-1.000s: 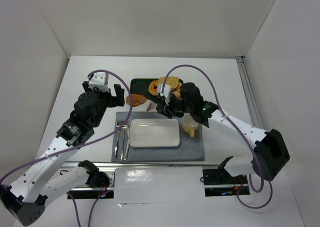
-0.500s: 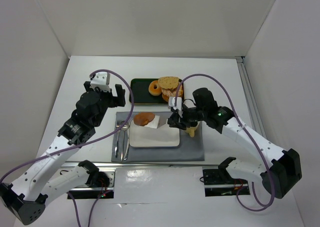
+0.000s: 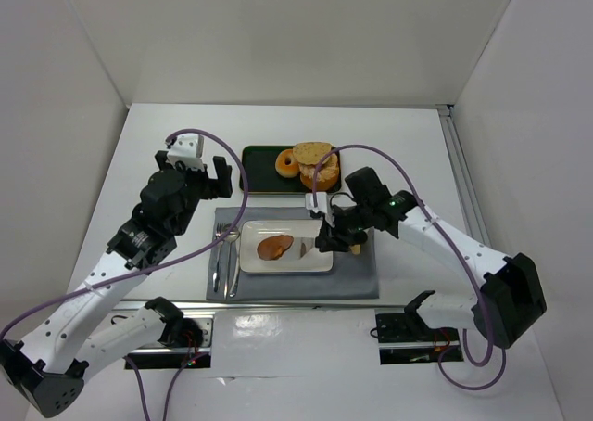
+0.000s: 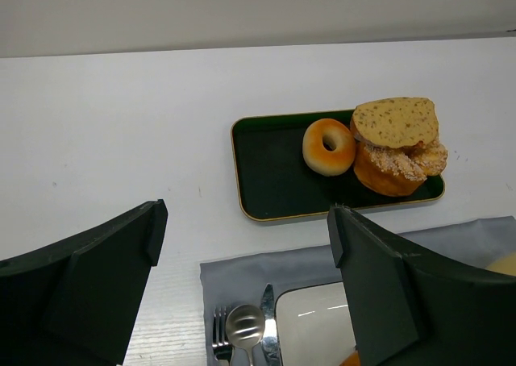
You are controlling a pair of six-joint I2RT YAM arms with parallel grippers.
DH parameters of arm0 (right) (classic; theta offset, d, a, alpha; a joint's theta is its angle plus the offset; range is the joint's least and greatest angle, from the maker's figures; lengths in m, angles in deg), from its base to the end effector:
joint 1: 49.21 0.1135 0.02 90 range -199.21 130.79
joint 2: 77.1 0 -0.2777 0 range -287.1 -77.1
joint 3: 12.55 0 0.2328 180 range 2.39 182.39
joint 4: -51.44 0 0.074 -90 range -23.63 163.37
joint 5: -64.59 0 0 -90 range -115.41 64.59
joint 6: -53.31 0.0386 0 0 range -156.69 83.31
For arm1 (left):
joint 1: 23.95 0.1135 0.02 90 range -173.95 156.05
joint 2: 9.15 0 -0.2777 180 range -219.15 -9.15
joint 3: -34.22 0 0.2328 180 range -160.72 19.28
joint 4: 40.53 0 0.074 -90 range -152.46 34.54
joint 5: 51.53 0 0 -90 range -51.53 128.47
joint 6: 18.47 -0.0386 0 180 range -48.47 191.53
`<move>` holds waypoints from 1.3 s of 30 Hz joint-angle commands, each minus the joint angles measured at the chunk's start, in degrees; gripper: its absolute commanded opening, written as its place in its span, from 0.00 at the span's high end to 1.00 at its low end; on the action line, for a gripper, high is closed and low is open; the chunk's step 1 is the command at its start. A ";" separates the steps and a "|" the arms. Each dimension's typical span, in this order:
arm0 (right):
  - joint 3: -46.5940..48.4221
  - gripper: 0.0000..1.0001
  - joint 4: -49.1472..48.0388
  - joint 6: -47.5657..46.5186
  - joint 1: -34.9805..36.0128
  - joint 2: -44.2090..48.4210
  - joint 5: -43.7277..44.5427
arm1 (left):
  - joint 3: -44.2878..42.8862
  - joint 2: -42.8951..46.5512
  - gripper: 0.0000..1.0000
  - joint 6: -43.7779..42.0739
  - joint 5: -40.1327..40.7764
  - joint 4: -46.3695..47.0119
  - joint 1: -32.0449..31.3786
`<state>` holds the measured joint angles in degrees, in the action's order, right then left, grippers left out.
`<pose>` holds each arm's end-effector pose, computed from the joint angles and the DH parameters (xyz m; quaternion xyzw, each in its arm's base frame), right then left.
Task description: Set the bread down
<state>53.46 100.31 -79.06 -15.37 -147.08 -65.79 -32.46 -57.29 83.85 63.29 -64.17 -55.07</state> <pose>0.1685 0.1431 0.2759 -0.6355 0.6322 0.3040 0.3226 0.1488 -0.0709 0.3847 -0.0254 0.7346 -0.0966 0.6711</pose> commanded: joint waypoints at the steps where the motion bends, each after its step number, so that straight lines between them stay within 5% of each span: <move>1: 3.69 1.00 1.84 -2.54 0.34 -1.30 -2.69 | 0.07 1.12 0.00 0.25 0.23 2.91 -0.18; 18: 10.19 1.00 7.20 -4.12 3.51 -9.12 5.31 | 0.07 2.17 0.00 0.25 0.23 2.91 -0.18; 39: 11.25 1.00 10.11 -7.38 3.51 -2.01 22.88 | 0.07 3.22 0.00 0.25 0.23 2.91 -0.18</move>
<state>61.39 111.10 -85.49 -12.37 -152.89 -46.95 -32.44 -55.50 83.85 63.29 -64.15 -55.07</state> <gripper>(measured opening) 0.475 1.000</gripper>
